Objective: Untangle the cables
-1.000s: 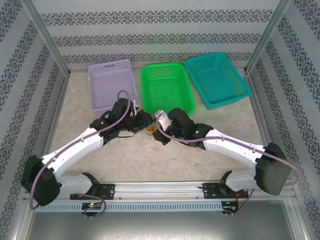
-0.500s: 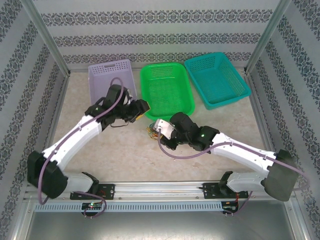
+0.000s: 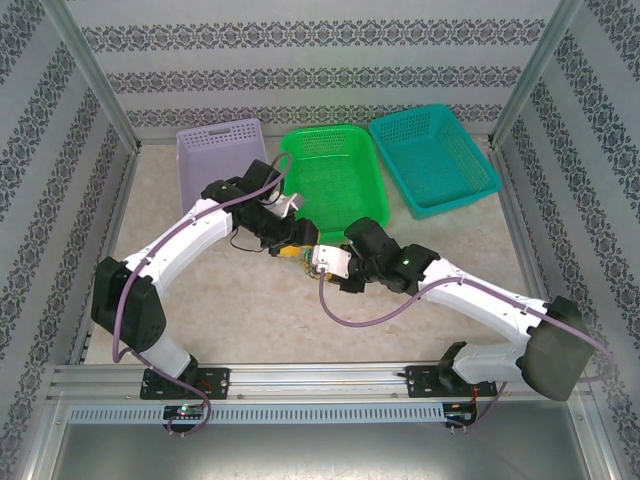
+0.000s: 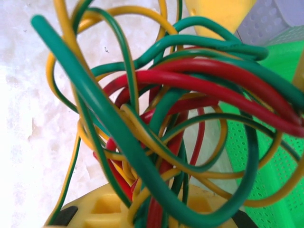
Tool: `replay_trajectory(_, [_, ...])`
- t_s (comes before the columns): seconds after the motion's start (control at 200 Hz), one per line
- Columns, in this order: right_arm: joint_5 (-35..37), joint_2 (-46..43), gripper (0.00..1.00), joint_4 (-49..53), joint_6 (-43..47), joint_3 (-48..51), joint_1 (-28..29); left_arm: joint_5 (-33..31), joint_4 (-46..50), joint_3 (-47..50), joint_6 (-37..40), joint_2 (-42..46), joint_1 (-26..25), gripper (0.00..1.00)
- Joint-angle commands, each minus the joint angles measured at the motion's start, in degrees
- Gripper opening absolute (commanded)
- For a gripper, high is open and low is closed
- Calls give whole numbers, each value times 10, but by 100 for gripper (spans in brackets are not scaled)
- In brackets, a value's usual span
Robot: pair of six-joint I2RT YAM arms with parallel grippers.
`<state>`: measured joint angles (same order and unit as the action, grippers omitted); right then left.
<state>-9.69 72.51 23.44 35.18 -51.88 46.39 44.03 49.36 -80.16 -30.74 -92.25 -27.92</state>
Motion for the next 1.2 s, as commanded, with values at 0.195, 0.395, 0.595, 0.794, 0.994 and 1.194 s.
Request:
replay_trajectory(0.195, [-26,7,0,-16,-11,-25,-11,19,-3,14,5,-17,-27,44])
replay_trajectory(0.395, [-43,5,0,-16,-32,-15,-11,5,-54,9,-44,-9,-27,63])
replay_trajectory(0.595, [-86,6,0,-18,-60,-3,-28,30,-36,-1,-58,-22,-27,72])
replay_trajectory(0.794, [-122,8,0,-16,-61,0,-51,34,18,-3,-28,-41,-28,73])
replay_trajectory(0.994, [-135,21,0,-13,-70,-7,-67,84,-17,-2,-51,-45,-37,70])
replay_trajectory(1.194, [-143,34,0,-22,-94,-15,-85,77,0,11,-41,-46,-47,48])
